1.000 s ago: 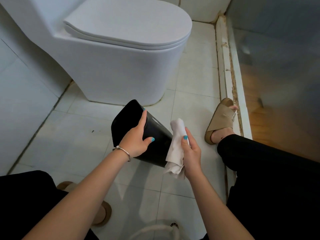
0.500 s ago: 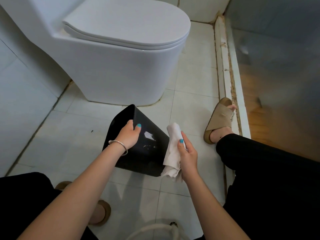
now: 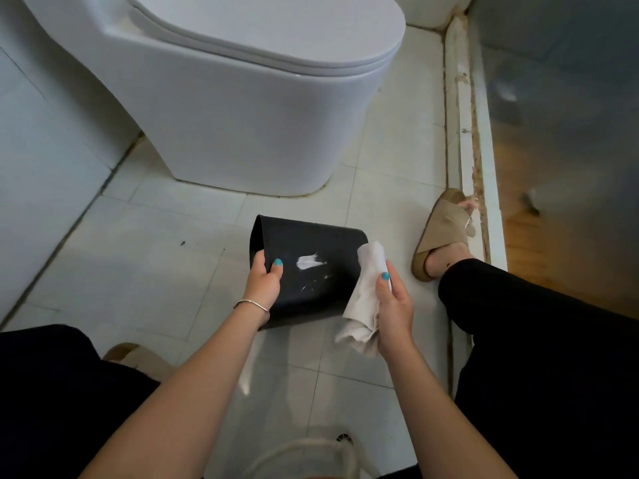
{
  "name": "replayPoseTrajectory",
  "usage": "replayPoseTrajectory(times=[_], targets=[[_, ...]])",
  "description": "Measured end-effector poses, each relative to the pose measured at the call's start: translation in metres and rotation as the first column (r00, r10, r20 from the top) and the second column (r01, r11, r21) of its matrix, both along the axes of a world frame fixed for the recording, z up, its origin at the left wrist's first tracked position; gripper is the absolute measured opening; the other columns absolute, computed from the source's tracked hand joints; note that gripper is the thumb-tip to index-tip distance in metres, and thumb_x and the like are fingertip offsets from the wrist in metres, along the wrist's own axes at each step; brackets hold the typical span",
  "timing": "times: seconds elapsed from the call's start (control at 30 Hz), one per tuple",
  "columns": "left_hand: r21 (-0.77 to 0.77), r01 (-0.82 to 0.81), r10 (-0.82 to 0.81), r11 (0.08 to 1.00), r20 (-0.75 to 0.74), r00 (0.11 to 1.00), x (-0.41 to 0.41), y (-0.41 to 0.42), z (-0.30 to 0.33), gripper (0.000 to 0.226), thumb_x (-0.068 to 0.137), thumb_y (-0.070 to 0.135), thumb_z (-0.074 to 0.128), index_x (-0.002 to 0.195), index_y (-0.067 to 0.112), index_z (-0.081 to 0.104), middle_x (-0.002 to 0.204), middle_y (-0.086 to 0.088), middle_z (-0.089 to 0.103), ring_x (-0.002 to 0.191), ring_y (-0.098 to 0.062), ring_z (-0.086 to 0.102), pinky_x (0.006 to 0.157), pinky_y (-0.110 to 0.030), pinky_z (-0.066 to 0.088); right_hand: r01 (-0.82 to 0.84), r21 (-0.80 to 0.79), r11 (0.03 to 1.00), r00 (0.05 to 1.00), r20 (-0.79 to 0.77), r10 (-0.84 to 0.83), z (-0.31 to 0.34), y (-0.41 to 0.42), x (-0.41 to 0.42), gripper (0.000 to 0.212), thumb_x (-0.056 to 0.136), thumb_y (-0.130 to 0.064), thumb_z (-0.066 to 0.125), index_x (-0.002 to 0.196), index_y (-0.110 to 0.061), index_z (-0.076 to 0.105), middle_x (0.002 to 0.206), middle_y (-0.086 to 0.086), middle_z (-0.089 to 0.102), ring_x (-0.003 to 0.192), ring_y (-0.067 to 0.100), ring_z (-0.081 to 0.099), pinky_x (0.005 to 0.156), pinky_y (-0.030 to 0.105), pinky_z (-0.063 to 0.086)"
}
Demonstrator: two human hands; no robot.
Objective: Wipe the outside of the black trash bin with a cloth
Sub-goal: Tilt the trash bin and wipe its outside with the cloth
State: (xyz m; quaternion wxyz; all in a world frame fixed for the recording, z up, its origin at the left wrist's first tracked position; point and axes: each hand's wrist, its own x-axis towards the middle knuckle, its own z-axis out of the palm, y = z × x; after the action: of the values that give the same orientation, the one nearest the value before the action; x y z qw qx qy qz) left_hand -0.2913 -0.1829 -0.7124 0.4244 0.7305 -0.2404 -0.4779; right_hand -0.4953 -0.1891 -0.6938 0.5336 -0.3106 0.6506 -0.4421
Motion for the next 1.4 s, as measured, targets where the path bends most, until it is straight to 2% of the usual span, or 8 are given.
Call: replayPoseTrajectory(times=[0.37, 0.67, 0.8, 0.93, 1.07, 1.2, 1.3, 1.4], targets=[[0.115, -0.133, 0.148, 0.984, -0.126, 0.981, -0.001, -0.006, -0.017, 0.036, 0.097, 0.01, 0.046, 0.132, 0.018, 0.046, 0.125, -0.003, 0.057, 0.108, -0.025, 0.057, 0.097, -0.043, 0.049, -0.223, 0.025, 0.975, 0.963, -0.149, 0.224, 0.009, 0.001, 0.01, 0.043, 0.098, -0.024, 0.054, 0.141, -0.027, 0.049, 0.132, -0.015, 0.05, 0.115, 0.006, 0.05, 0.095, 0.019, 0.04], [0.065, -0.201, 0.211, 0.977, -0.252, 0.944, 0.01, -0.022, -0.044, 0.029, 0.094, 0.003, 0.05, 0.121, 0.011, 0.055, 0.116, -0.009, 0.064, 0.098, -0.026, 0.062, 0.087, -0.038, 0.053, -0.466, 0.068, 0.882, 0.683, -0.607, 0.407, -0.021, -0.04, 0.017, 0.046, 0.097, -0.028, 0.053, 0.143, -0.034, 0.044, 0.145, 0.003, 0.04, 0.133, 0.021, 0.037, 0.107, 0.022, 0.024], [0.013, -0.158, 0.158, 0.987, 0.002, 0.987, 0.01, -0.032, -0.041, 0.034, 0.097, 0.026, 0.051, 0.125, 0.008, 0.047, 0.114, -0.007, 0.06, 0.105, -0.026, 0.058, 0.087, -0.032, 0.046, -0.536, 0.115, 0.836, 0.542, -0.713, 0.445, -0.027, -0.049, 0.024, 0.045, 0.1, -0.031, 0.048, 0.144, -0.038, 0.04, 0.151, 0.002, 0.031, 0.133, 0.026, 0.03, 0.102, 0.023, 0.021], [0.005, -0.035, 0.034, 0.999, 0.189, 0.981, 0.012, -0.043, -0.045, 0.05, 0.098, 0.034, 0.046, 0.14, 0.011, 0.031, 0.132, -0.01, 0.054, 0.115, -0.028, 0.055, 0.095, -0.037, 0.045, -0.575, 0.133, 0.807, 0.446, -0.776, 0.446, -0.029, -0.052, 0.034, 0.045, 0.101, -0.033, 0.043, 0.145, -0.043, 0.034, 0.152, 0.0, 0.025, 0.13, 0.025, 0.028, 0.106, 0.034, 0.028], [0.071, 0.029, -0.056, 0.997, 0.418, 0.907, 0.018, -0.048, -0.05, 0.055, 0.098, 0.035, 0.047, 0.143, 0.011, 0.027, 0.127, -0.014, 0.057, 0.105, -0.034, 0.059, 0.078, -0.033, 0.043, -0.548, 0.132, 0.826, 0.405, -0.822, 0.4, -0.036, -0.055, 0.042, 0.046, 0.102, -0.032, 0.041, 0.145, -0.043, 0.032, 0.153, -0.001, 0.024, 0.123, 0.027, 0.031, 0.102, 0.039, 0.035], [0.025, 0.008, -0.015, 1.0, 0.286, 0.958, 0.018, -0.052, -0.056, 0.057, 0.099, 0.036, 0.045, 0.146, 0.012, 0.024, 0.134, -0.012, 0.052, 0.115, -0.03, 0.055, 0.089, -0.028, 0.044, -0.511, 0.166, 0.843, 0.301, -0.884, 0.356, -0.043, -0.058, 0.051, 0.046, 0.1, -0.033, 0.044, 0.144, -0.041, 0.034, 0.151, 0.002, 0.029, 0.113, 0.033, 0.038, 0.096, 0.047, 0.04], [0.001, 0.015, -0.015, 1.0, 0.212, 0.977, 0.022, -0.055, -0.063, 0.054, 0.098, 0.037, 0.048, 0.142, 0.011, 0.03, 0.131, -0.013, 0.054, 0.117, -0.029, 0.054, 0.098, -0.039, 0.046, -0.479, 0.215, 0.851, 0.103, -0.949, 0.298, -0.045, -0.064, 0.058, 0.047, 0.096, -0.041, 0.047, 0.142, -0.041, 0.036, 0.147, 0.003, 0.035, 0.111, 0.036, 0.039, 0.089, 0.047, 0.035], [-0.014, 0.008, -0.005, 1.0, 0.199, 0.98, 0.024, -0.055, -0.065, 0.048, 0.097, 0.033, 0.05, 0.136, 0.009, 0.036, 0.126, -0.013, 0.056, 0.112, -0.027, 0.056, 0.095, -0.038, 0.048, -0.488, 0.237, 0.84, 0.099, -0.941, 0.322, -0.046, -0.074, 0.06, 0.052, 0.094, -0.051, 0.043, 0.144, -0.041, 0.032, 0.153, 0.002, 0.028, 0.118, 0.035, 0.037, 0.09, 0.047, 0.042]])
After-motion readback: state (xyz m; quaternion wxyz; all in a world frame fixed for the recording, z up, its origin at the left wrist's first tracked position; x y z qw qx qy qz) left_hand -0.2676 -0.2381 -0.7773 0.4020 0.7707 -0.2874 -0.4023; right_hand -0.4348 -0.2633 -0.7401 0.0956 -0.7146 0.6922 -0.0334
